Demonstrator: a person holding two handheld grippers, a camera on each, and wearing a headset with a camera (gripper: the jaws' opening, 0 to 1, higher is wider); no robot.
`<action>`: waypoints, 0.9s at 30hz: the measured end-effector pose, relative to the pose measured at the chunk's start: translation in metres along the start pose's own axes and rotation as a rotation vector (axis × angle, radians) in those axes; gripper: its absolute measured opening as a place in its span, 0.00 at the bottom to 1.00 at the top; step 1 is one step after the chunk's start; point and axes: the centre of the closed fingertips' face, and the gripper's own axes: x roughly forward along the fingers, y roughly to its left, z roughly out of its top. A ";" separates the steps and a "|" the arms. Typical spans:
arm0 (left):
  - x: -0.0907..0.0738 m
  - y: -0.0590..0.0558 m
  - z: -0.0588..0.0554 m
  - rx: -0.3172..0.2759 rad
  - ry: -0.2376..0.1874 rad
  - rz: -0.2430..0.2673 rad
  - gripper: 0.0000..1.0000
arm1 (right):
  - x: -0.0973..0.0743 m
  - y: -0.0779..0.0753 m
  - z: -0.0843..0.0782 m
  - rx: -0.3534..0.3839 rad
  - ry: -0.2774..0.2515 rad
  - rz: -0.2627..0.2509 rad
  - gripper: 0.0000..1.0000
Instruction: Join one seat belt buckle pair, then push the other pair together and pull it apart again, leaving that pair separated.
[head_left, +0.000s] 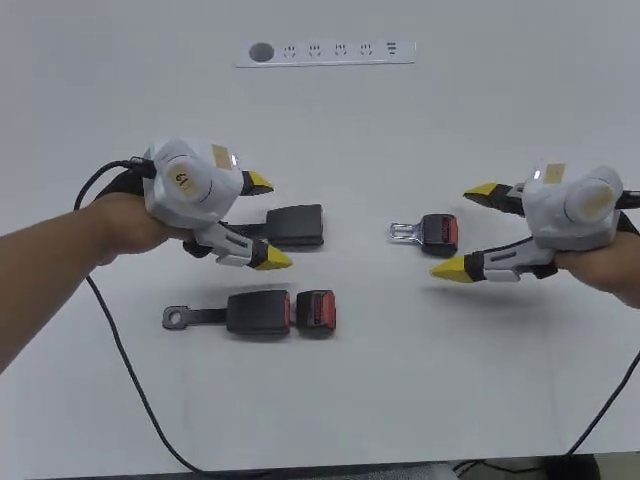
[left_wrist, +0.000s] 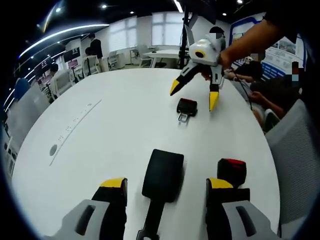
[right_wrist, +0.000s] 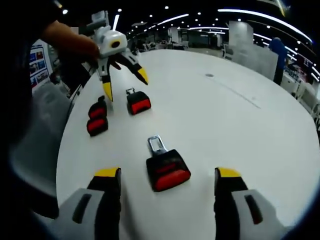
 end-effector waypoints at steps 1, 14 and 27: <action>0.004 0.003 -0.004 0.007 0.015 0.001 0.64 | 0.003 0.003 0.000 0.000 0.003 0.024 0.77; 0.021 0.005 -0.021 0.057 0.067 -0.035 0.54 | 0.016 -0.001 -0.005 -0.105 0.031 0.116 0.60; 0.025 0.007 -0.026 0.116 0.064 -0.061 0.34 | 0.022 -0.008 0.000 -0.216 0.036 0.123 0.38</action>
